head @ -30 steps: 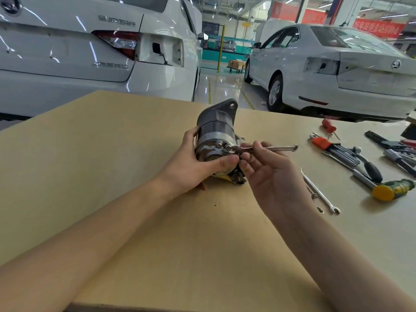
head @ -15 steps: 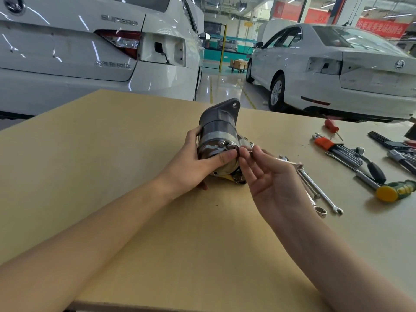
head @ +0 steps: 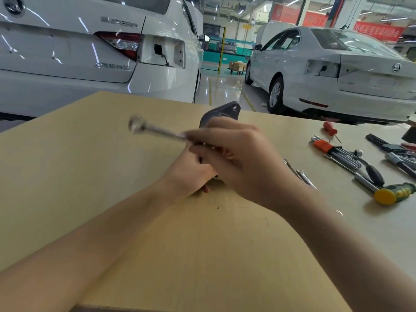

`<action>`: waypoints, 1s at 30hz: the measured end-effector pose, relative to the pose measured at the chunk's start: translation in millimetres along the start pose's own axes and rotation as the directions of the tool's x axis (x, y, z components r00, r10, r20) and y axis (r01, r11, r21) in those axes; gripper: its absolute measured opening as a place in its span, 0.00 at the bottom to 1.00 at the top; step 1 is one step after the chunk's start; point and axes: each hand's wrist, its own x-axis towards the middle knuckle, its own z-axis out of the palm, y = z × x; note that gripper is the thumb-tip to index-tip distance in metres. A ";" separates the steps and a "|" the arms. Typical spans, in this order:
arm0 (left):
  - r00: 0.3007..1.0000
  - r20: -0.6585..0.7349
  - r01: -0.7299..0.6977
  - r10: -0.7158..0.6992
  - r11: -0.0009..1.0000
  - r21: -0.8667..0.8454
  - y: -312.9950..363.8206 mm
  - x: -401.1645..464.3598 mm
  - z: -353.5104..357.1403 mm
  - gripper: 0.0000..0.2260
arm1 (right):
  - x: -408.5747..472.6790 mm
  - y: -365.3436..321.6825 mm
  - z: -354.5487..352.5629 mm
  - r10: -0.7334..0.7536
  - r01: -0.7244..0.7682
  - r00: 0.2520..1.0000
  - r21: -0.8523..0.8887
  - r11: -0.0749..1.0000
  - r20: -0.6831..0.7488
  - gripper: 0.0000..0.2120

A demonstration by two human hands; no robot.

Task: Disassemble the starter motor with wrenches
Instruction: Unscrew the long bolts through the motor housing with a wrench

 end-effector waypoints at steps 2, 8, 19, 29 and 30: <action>1.000 -0.022 0.002 -0.003 0.998 -0.064 10.1 3.1 4.8 0.32 | -11.8 0.3 -2.8 0.248 -0.118 0.938 0.451 0.885 -0.240 0.09; 1.000 0.002 0.005 -0.005 0.991 -0.133 10.1 4.6 3.2 0.61 | -43.4 14.0 6.1 0.836 -0.093 0.544 0.995 -0.020 0.068 0.02; 0.999 -0.050 0.003 -0.013 0.980 -0.198 14.2 2.2 5.5 0.57 | -43.4 10.2 10.4 0.874 -0.047 0.419 0.967 -0.249 0.245 0.05; 1.000 -0.019 0.009 -0.014 0.975 -0.222 13.7 4.9 5.5 0.55 | -43.1 8.6 11.8 0.877 -0.021 0.406 0.961 -0.274 0.259 0.09; 1.000 -0.022 0.008 -0.013 0.975 -0.221 12.2 5.9 5.7 0.55 | -43.4 8.9 12.1 0.877 -0.018 0.407 0.962 -0.271 0.255 0.08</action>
